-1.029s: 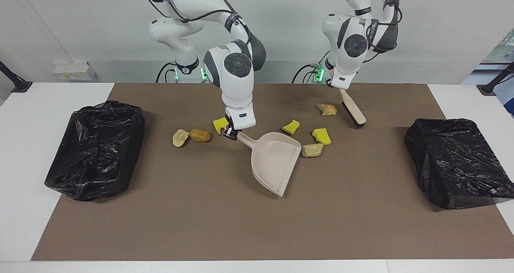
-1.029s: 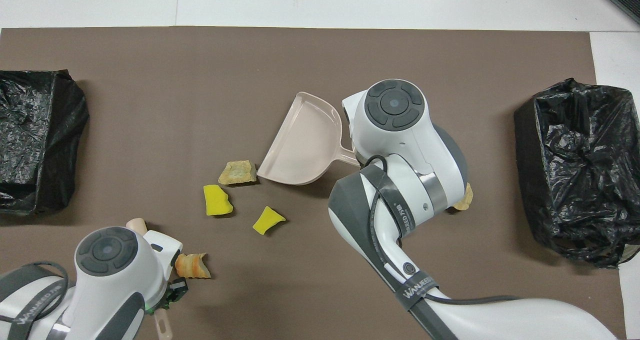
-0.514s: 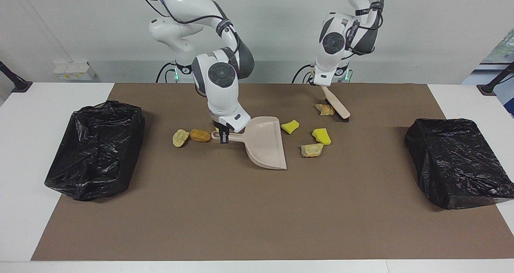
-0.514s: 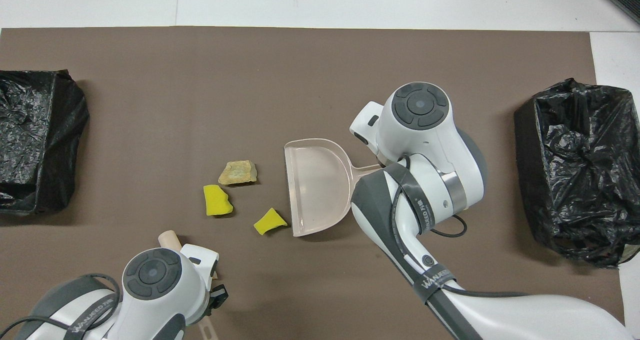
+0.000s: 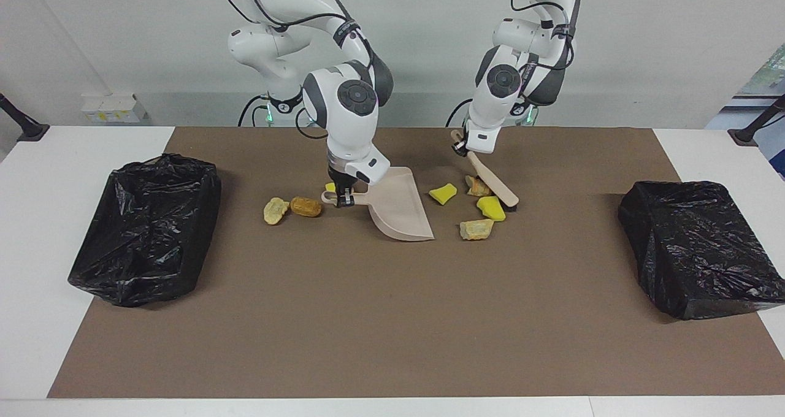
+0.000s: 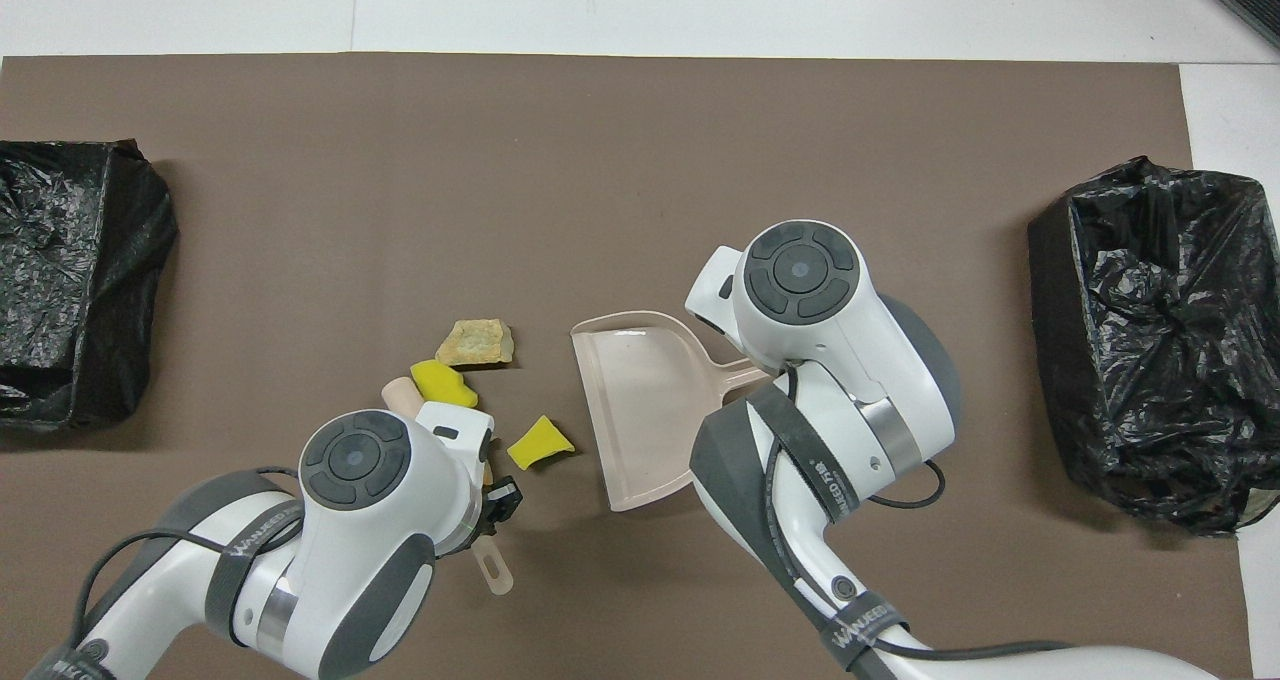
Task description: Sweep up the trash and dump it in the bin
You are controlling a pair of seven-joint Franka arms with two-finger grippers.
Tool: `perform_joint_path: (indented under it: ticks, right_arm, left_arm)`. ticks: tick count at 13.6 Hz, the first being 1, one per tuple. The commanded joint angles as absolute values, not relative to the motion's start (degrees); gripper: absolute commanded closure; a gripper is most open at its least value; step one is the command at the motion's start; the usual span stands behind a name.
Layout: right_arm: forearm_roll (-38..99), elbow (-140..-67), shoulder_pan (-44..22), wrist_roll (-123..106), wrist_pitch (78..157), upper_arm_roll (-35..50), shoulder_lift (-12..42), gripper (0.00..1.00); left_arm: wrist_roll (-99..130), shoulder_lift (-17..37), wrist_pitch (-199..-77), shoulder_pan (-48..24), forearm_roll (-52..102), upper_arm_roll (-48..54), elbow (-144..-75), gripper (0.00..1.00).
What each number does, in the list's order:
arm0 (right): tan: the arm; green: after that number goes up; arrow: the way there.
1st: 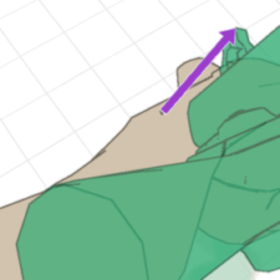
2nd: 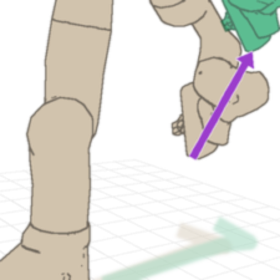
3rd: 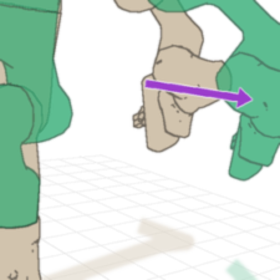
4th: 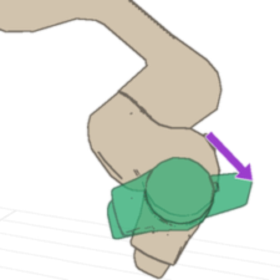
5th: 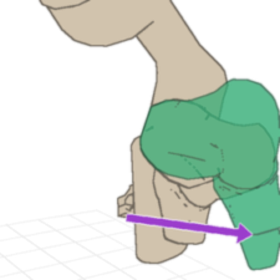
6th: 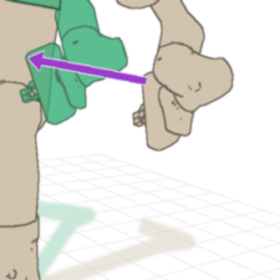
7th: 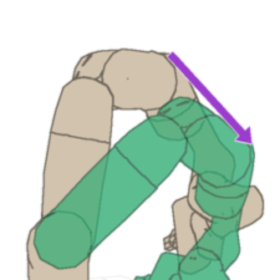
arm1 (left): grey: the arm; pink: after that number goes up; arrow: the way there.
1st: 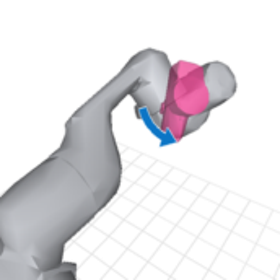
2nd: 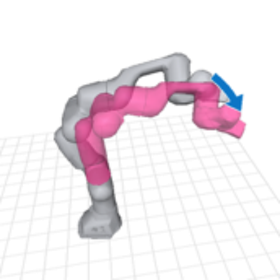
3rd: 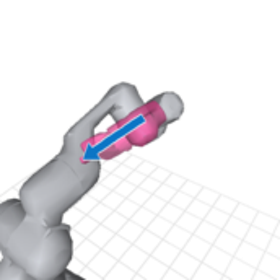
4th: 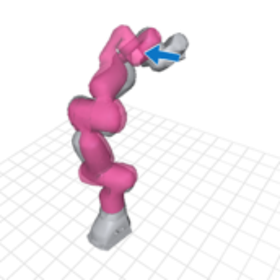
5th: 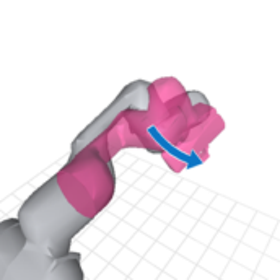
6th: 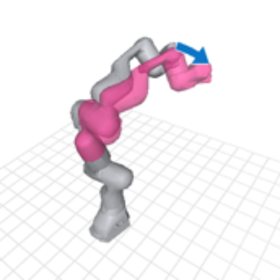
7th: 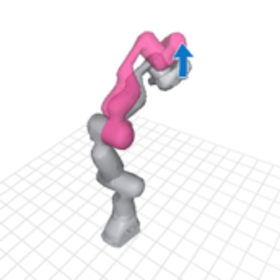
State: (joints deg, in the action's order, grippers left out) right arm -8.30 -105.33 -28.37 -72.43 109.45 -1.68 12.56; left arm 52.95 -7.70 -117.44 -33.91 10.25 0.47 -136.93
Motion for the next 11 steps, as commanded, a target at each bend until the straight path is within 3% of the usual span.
perform_joint_path:
  ticks: [1, 7, 11]
  right_arm:
    - [-9.4, -109.0, -29.2, -72.6, 110.7, -1.3, 10.0, 1.0]
    - [-5.0, -113.8, -29.1, -68.6, 113.6, -1.2, 8.0, 1.0]
    - [-5.0, -114.2, -29.1, -67.9, 113.6, -1.2, 7.8, 1.0]
  left_arm:
    - [43.7, -5.9, -120.2, -37.0, 11.3, -0.3, -135.5, 1.0]
    - [36.1, -6.0, -123.7, -45.5, 16.4, -0.1, -134.2, 1.0]
    - [41.5, -1.0, -120.3, -48.7, 20.2, -0.3, -123.2, 1.0]
